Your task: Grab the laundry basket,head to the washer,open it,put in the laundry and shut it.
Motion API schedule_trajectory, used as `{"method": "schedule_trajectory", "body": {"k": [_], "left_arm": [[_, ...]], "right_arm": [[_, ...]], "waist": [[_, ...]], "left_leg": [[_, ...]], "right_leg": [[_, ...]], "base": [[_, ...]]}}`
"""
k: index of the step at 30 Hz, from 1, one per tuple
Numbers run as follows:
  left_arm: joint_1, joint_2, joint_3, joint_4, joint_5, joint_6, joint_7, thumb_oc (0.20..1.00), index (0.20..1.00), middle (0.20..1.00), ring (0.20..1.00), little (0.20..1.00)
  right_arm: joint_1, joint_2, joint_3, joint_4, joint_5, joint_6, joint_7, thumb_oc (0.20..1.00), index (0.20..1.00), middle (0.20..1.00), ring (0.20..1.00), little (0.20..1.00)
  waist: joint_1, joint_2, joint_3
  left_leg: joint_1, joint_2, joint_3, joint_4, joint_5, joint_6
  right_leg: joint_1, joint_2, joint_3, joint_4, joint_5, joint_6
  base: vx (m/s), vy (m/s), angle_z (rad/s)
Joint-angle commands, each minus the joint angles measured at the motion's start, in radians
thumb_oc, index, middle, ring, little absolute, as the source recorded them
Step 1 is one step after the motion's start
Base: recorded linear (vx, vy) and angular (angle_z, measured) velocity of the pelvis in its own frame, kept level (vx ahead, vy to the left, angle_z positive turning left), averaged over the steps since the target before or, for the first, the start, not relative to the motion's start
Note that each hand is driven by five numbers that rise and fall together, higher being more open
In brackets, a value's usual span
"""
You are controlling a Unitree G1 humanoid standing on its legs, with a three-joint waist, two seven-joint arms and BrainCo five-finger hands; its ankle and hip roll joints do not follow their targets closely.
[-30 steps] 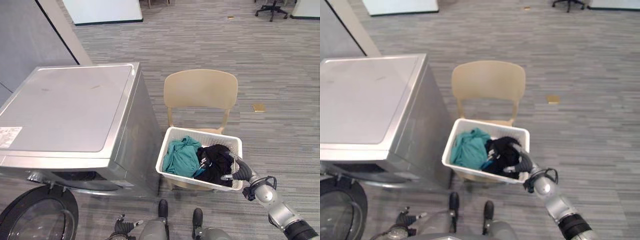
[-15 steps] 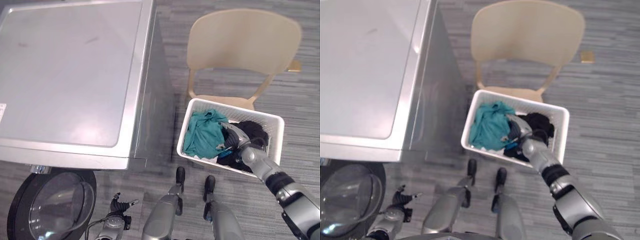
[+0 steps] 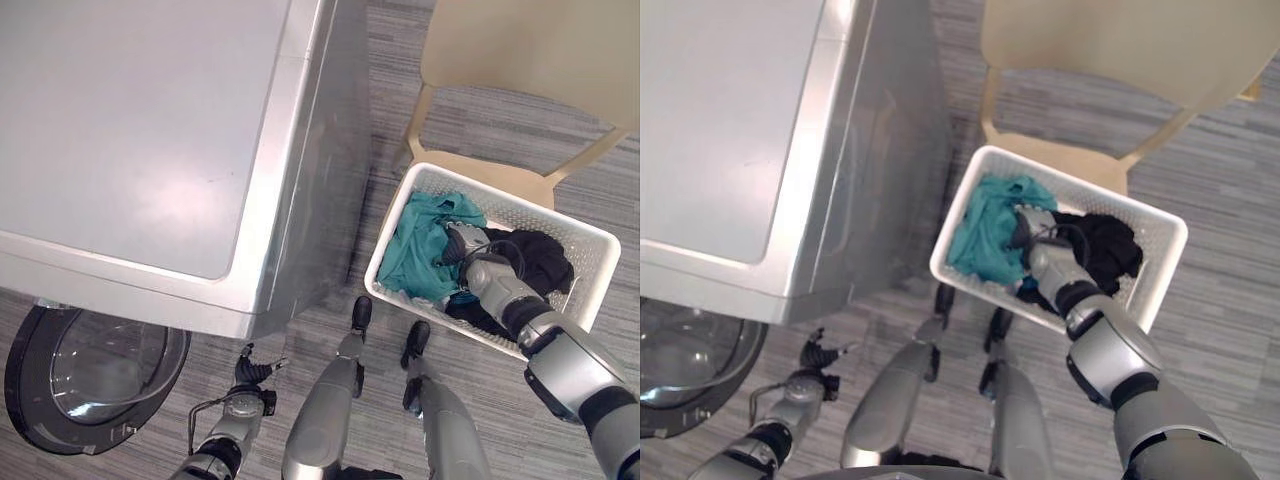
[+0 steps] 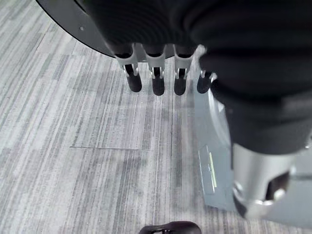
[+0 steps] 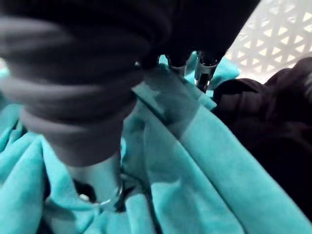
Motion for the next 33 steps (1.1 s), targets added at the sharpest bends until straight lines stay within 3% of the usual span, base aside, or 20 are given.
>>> {"method": "schedule_trajectory", "body": {"k": [1,6,11,13,18,22,23,27,30,33], "left_arm": [[0.032,0.028,0.014,-0.009,-0.046,-0.003,0.022,1.0,1.0,1.0,1.0,1.0],[0.046,0.028,0.033,-0.024,-0.046,0.006,0.021,1.0,1.0,1.0,1.0,1.0],[0.086,0.013,0.059,-0.051,-0.025,0.022,0.0,1.0,1.0,1.0,1.0,1.0],[0.109,0.0,0.076,-0.056,0.001,0.032,-0.01,1.0,1.0,1.0,1.0,1.0],[0.149,-0.002,0.116,-0.06,0.042,0.051,-0.026,1.0,1.0,1.0,1.0,1.0],[0.18,0.005,0.134,-0.083,0.049,0.057,-0.029,1.0,1.0,1.0,1.0,1.0],[0.222,0.011,0.161,-0.14,0.044,0.061,-0.03,1.0,1.0,1.0,1.0,1.0],[0.267,0.015,0.177,-0.204,0.045,0.065,-0.034,1.0,1.0,1.0,1.0,1.0],[0.255,0.035,0.159,-0.263,0.055,0.056,-0.024,1.0,1.0,1.0,1.0,1.0],[0.25,0.051,0.149,-0.321,0.064,0.043,-0.011,1.0,1.0,1.0,1.0,1.0]], "right_arm": [[0.032,-0.013,0.01,-0.099,0.028,-0.027,-0.017,0.2,0.2,0.2,0.2,0.2],[0.093,-0.053,-0.058,-0.265,0.099,-0.046,-0.02,0.2,0.2,0.2,0.2,0.2],[0.279,-0.087,-0.226,-0.538,0.238,-0.096,-0.013,0.2,0.2,0.2,0.2,0.2],[0.42,-0.044,-0.338,-0.658,0.381,-0.147,0.012,0.2,0.2,0.2,0.2,0.2],[0.596,0.002,-0.459,-0.838,0.579,-0.201,0.091,0.2,0.2,0.2,0.2,0.2],[0.651,0.023,-0.482,-0.904,0.659,-0.21,0.128,0.2,0.2,0.2,0.2,0.2],[0.717,0.026,-0.485,-1.013,0.697,-0.213,0.177,0.2,0.2,0.2,0.2,0.2],[0.804,0.04,-0.502,-1.124,0.767,-0.219,0.235,0.2,0.2,0.2,0.2,0.2],[0.829,0.062,-0.499,-1.159,0.816,-0.23,0.261,0.2,0.2,0.2,0.2,0.2],[0.836,0.08,-0.484,-1.187,0.832,-0.241,0.27,0.2,0.2,0.2,0.2,0.2]], "waist": [[0.0,-0.057,-0.021],[-0.015,-0.066,-0.028],[-0.042,-0.06,-0.061],[-0.06,-0.053,-0.094],[-0.084,-0.057,-0.159],[-0.091,-0.064,-0.186],[-0.093,-0.081,-0.217],[-0.099,-0.087,-0.248],[-0.106,-0.077,-0.246],[-0.08,-0.056,-0.266]], "left_leg": [[-0.05,-0.004,0.035,0.096,-0.031,-0.034],[-0.009,-0.006,0.041,0.069,-0.031,-0.035],[0.073,-0.01,0.047,0.02,-0.029,-0.034],[0.126,-0.017,0.052,-0.014,-0.029,-0.035],[0.212,-0.027,0.058,-0.051,-0.035,-0.032],[0.245,-0.027,0.06,-0.047,-0.05,-0.026],[0.282,-0.024,0.07,-0.034,-0.073,-0.011],[0.331,-0.017,0.078,-0.039,-0.081,-0.001],[0.321,-0.002,0.067,-0.031,-0.059,0.0],[0.285,0.02,0.062,-0.038,-0.007,-0.007]], "right_leg": [[0.023,-0.063,0.102,-0.047,0.063,0.085],[0.053,-0.062,0.106,-0.056,0.065,0.088],[0.113,-0.071,0.1,-0.073,0.059,0.095],[0.155,-0.076,0.092,-0.083,0.051,0.101],[0.23,-0.079,0.083,-0.103,0.044,0.112],[0.255,-0.08,0.086,-0.107,0.044,0.118],[0.283,-0.075,0.108,-0.105,0.046,0.123],[0.307,-0.065,0.134,-0.094,0.05,0.129],[0.311,-0.03,0.172,0.007,0.001,0.121],[0.366,-0.005,0.197,0.125,-0.04,0.114]], "base": [[0.0,0.0,0.0],[0.0,0.0,0.0],[0.08,0.022,-0.03],[0.15,0.035,-0.04],[0.13,0.017,-0.03],[0.1,0.023,-0.01],[0.08,0.031,-0.14],[0.04,0.049,-0.36],[-0.13,0.008,-0.09],[-0.23,-0.051,0.33]]}}
